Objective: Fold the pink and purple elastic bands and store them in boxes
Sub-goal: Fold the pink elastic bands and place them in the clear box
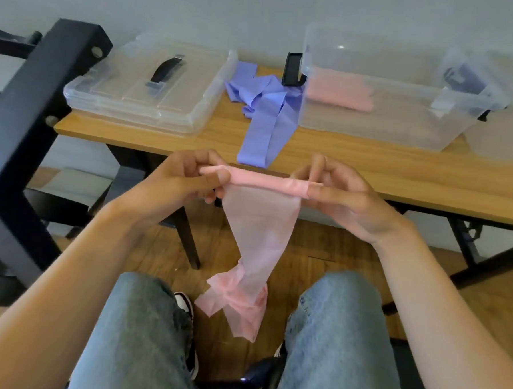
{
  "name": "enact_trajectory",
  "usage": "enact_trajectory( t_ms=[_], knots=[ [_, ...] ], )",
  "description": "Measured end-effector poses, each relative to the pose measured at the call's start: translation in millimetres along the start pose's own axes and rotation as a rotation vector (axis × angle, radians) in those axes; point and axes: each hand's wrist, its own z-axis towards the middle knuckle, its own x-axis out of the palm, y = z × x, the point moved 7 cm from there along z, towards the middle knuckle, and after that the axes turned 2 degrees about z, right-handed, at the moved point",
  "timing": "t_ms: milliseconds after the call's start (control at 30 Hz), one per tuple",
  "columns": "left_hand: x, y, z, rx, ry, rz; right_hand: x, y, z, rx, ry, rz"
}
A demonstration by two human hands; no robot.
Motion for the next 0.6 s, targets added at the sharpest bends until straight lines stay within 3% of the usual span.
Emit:
enact_trajectory(
  t_ms=[200, 600],
  knots=[
    [-1, 7, -4, -0.003, 0.012, -0.076, -1, 20, -1, -0.141, -0.073, -0.283],
    [-3, 19, -5, -0.006, -0.031, -0.231, -8, 36, -6, -0.232, -0.188, -0.508]
  ],
)
